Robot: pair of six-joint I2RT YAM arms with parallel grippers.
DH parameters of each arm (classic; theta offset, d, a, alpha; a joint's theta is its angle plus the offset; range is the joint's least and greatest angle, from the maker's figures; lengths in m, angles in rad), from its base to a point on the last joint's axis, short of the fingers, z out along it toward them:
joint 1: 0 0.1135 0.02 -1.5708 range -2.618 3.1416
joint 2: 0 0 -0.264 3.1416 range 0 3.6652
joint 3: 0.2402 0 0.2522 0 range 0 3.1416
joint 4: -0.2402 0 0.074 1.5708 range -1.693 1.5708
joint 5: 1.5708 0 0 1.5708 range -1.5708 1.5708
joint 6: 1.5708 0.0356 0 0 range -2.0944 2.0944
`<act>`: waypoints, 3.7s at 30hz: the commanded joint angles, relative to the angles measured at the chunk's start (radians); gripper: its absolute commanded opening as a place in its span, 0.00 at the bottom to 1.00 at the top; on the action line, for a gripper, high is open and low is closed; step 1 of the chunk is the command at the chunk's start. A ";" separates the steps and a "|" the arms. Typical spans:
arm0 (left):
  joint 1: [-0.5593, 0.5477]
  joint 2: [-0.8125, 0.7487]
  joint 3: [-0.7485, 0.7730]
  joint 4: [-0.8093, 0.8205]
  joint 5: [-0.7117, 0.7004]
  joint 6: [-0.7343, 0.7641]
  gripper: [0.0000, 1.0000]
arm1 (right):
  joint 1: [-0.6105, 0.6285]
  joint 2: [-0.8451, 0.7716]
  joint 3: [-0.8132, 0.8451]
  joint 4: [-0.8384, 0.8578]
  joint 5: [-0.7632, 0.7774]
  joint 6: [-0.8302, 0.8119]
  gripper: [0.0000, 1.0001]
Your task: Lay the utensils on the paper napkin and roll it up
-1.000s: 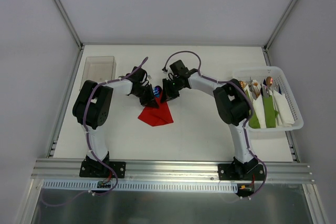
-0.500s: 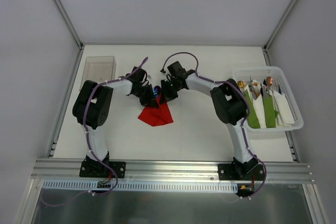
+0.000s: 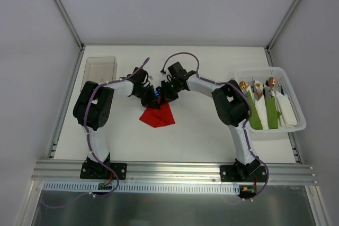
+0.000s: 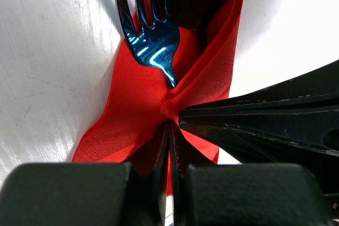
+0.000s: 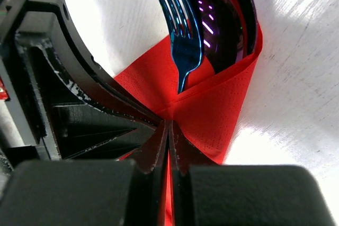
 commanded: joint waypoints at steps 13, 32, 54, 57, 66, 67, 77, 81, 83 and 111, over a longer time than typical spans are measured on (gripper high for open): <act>0.012 -0.033 -0.032 -0.042 -0.033 0.078 0.00 | 0.014 0.066 0.076 -0.049 0.043 -0.018 0.01; -0.129 -0.198 -0.087 0.044 -0.016 -0.073 0.02 | -0.025 0.063 0.031 -0.080 0.132 0.148 0.00; -0.128 -0.170 -0.286 0.107 -0.128 -0.239 0.00 | -0.142 -0.030 -0.108 -0.068 0.149 0.238 0.00; -0.123 -0.184 -0.296 0.109 -0.120 -0.225 0.00 | -0.151 -0.035 -0.112 -0.068 0.146 0.238 0.00; -0.109 -0.303 -0.263 0.136 -0.086 -0.163 0.09 | -0.151 -0.053 -0.147 -0.060 0.139 0.261 0.00; -0.109 -0.317 -0.254 0.139 -0.080 -0.166 0.10 | -0.151 -0.056 -0.157 -0.053 0.136 0.267 0.00; -0.143 -0.285 -0.191 0.139 -0.082 -0.221 0.11 | -0.150 -0.055 -0.161 -0.039 0.132 0.301 0.00; -0.143 -0.242 -0.208 0.139 -0.117 -0.254 0.09 | -0.153 -0.056 -0.162 -0.039 0.133 0.304 0.00; -0.138 -0.228 -0.236 0.139 -0.152 -0.296 0.09 | -0.153 -0.059 -0.167 -0.039 0.133 0.309 0.00; -0.036 -0.116 -0.244 0.064 -0.063 -0.124 0.05 | -0.187 -0.138 -0.096 -0.057 -0.218 -0.054 0.33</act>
